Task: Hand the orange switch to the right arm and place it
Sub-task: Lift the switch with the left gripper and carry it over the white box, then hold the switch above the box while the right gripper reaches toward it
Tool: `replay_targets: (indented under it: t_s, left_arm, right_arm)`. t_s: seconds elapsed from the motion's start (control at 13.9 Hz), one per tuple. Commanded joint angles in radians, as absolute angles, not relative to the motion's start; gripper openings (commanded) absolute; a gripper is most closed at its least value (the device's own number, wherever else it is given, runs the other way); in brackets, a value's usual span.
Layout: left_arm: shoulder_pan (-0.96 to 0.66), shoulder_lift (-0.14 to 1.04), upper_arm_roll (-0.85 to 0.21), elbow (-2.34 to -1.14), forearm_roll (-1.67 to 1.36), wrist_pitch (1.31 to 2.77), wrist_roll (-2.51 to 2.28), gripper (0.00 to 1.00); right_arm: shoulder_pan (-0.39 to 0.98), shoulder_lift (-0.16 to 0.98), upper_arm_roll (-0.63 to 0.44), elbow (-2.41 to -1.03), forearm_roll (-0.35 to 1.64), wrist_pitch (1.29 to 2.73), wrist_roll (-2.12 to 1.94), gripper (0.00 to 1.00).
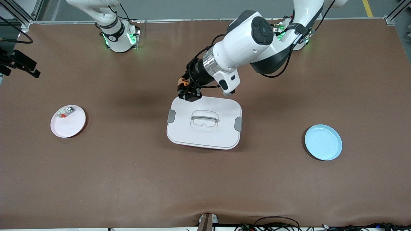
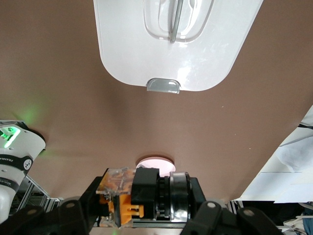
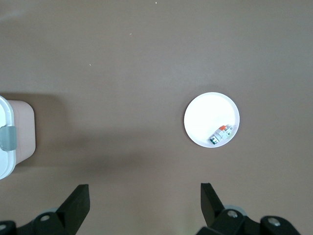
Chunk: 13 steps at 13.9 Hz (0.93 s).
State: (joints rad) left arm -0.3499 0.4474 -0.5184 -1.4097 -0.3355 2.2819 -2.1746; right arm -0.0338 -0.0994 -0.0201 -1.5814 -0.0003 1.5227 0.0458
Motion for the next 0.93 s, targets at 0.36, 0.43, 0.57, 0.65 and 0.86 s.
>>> replay_targets:
  t_s: [0.36, 0.43, 0.57, 0.65, 0.86]
  left_arm:
    - [-0.367, 0.449, -0.508, -1.378, -0.318, 2.287, -2.186, 0.41]
    - [-0.367, 0.448, -0.508, -1.378, -0.318, 2.287, -2.186, 0.41]
    - [-0.365, 0.446, -0.506, -1.379, -0.318, 2.287, -2.186, 0.41]
    - [-0.365, 0.446, -0.506, -1.378, -0.316, 2.287, -2.186, 0.41]
    - [-0.365, 0.443, -0.506, -1.378, -0.318, 2.287, -2.186, 0.41]
  right_arm:
    - [-0.061, -0.091, -0.025, -1.557, 0.009, 1.575, 0.031, 1.00]
    - [-0.060, -0.078, -0.025, -1.559, 0.008, 1.569, 0.034, 1.00]
    - [-0.052, -0.043, -0.025, -1.559, 0.000, 1.569, 0.029, 1.00]
    - [-0.046, -0.023, -0.017, -1.557, -0.014, 1.562, 0.034, 1.00]
    - [-0.034, 0.061, -0.018, -1.550, 0.008, 1.534, 0.025, 1.00]
